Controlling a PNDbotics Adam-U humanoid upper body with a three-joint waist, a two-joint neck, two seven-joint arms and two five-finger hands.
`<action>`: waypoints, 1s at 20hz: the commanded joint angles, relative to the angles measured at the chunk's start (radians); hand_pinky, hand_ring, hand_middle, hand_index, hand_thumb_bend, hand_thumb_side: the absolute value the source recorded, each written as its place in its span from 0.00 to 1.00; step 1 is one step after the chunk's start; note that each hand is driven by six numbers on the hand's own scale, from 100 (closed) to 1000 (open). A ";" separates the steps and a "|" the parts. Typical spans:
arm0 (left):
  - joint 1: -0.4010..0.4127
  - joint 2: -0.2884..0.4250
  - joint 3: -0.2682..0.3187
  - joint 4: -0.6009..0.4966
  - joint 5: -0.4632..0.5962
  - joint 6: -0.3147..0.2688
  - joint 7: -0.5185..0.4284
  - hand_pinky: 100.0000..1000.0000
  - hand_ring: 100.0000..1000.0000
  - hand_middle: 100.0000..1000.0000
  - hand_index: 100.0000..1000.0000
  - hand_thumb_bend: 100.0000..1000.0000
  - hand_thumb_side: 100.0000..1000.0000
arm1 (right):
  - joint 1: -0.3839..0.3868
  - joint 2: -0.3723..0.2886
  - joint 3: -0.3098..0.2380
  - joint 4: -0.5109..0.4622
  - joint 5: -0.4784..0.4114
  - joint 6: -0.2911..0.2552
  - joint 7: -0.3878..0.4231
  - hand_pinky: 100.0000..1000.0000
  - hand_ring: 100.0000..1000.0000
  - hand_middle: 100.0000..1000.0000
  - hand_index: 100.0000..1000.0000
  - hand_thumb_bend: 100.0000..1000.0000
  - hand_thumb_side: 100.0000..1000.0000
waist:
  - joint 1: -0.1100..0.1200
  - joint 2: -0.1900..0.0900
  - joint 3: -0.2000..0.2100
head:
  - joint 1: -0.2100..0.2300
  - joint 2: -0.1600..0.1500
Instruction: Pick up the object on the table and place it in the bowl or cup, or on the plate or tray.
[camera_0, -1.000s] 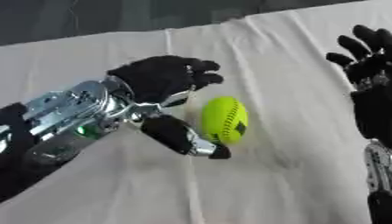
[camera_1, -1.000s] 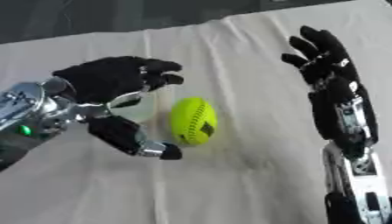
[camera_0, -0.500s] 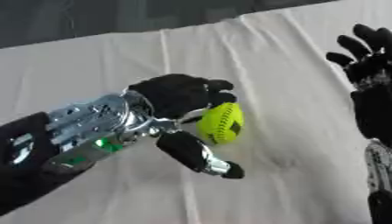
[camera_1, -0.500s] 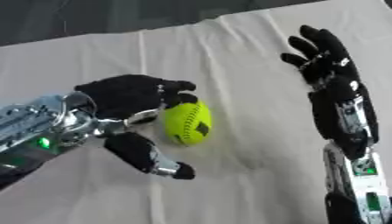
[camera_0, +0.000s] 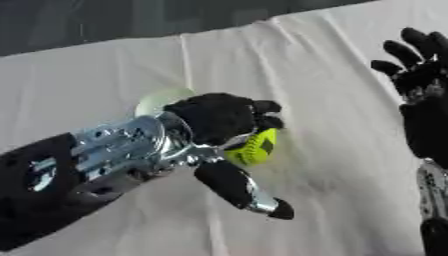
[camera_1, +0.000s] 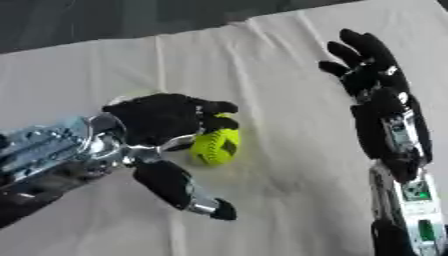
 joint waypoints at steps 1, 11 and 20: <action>-0.032 0.015 0.016 -0.014 -0.020 0.006 -0.031 0.80 0.91 1.00 0.94 0.69 0.96 | -0.013 -0.008 0.001 -0.022 -0.003 -0.002 0.007 0.86 0.94 0.95 1.00 0.00 0.84 | -0.003 -0.019 -0.001 | -0.006 -0.009; -0.118 0.000 0.122 -0.014 -0.072 0.046 -0.245 0.71 0.82 1.00 0.86 0.68 0.90 | -0.011 -0.011 0.001 -0.022 -0.004 0.000 0.011 0.86 0.93 0.95 1.00 0.00 0.84 | 0.001 -0.024 0.004 | -0.017 0.010; -0.139 -0.019 0.138 -0.014 -0.033 0.154 -0.294 0.68 0.80 1.00 0.84 0.68 0.88 | -0.014 -0.009 0.005 -0.024 -0.007 0.005 0.017 0.86 0.93 0.95 1.00 0.00 0.84 | 0.007 -0.026 0.002 | -0.028 0.033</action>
